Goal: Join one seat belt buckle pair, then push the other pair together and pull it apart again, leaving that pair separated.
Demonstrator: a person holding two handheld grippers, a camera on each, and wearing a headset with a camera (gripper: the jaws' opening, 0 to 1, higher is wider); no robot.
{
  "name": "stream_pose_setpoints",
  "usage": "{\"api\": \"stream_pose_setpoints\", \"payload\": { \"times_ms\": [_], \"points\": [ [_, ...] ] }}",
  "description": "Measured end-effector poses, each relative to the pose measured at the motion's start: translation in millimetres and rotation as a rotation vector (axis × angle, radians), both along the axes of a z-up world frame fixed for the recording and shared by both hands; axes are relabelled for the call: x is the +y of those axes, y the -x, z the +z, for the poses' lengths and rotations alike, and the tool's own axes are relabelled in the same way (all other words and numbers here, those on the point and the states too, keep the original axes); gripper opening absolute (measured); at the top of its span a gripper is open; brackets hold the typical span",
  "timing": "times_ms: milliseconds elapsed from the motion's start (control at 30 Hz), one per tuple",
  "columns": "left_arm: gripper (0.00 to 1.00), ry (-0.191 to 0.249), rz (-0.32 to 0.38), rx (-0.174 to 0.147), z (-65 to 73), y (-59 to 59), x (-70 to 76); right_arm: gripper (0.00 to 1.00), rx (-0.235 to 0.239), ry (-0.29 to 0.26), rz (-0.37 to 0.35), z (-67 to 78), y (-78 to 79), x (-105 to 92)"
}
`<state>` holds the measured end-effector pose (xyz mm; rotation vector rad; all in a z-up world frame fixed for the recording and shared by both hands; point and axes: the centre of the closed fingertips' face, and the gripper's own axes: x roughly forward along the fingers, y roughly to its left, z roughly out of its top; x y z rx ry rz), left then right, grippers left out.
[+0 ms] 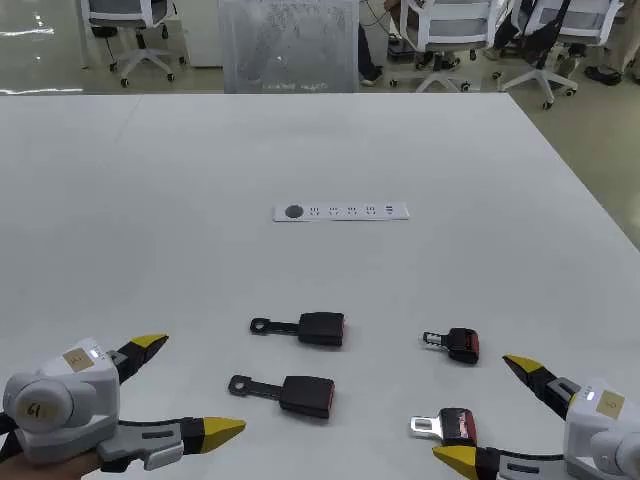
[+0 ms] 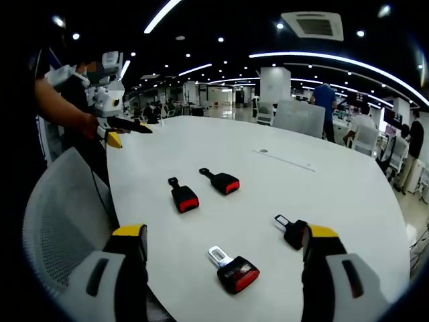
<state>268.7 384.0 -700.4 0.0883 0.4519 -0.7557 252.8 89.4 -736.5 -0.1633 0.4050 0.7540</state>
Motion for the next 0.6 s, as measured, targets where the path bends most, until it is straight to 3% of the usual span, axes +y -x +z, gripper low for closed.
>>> {"api": "stream_pose_setpoints", "payload": {
  "times_ms": [600],
  "points": [
    [1.00,0.001,-0.012,-0.008,4.7,-5.7,-2.2,0.97,0.001,0.005,0.005,2.3,-4.4,0.8]
  ]
}}
